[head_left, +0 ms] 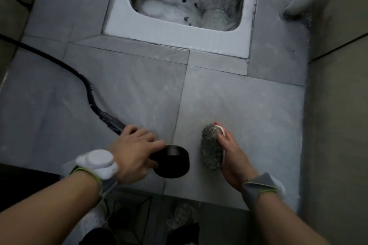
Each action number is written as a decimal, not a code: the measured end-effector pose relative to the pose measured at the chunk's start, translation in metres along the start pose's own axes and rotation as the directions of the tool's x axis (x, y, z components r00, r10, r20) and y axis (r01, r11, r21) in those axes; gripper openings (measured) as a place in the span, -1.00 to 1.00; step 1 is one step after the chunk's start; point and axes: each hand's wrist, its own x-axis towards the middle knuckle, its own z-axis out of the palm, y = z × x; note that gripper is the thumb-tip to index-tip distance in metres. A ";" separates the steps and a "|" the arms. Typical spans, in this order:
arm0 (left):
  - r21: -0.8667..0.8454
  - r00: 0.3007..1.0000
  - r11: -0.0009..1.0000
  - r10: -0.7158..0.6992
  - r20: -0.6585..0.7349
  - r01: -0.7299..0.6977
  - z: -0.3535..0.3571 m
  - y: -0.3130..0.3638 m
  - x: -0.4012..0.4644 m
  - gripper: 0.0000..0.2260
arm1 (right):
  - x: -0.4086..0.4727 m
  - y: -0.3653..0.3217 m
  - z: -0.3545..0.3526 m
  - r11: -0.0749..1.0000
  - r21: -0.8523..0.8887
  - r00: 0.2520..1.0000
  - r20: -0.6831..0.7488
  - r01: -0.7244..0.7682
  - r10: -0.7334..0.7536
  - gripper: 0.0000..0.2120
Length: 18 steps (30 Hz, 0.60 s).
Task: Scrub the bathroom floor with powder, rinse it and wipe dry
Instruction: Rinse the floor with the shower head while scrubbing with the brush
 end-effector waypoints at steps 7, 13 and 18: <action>-0.003 0.998 0.998 0.060 0.029 -0.060 0.028 -0.027 -0.068 -0.71 | -0.008 0.045 0.079 0.998 -0.041 0.998 0.036 0.048 -0.047 -0.66; -0.045 0.997 0.996 0.078 0.016 -0.077 0.039 -0.042 -0.104 -0.68 | -0.036 0.077 0.121 0.996 -0.027 0.993 -0.072 0.089 -0.091 -0.56; -0.025 0.997 0.997 0.079 -0.001 -0.079 0.026 -0.053 -0.107 -0.70 | -0.059 0.074 0.118 0.940 -0.271 0.942 -0.207 0.205 -0.265 -0.63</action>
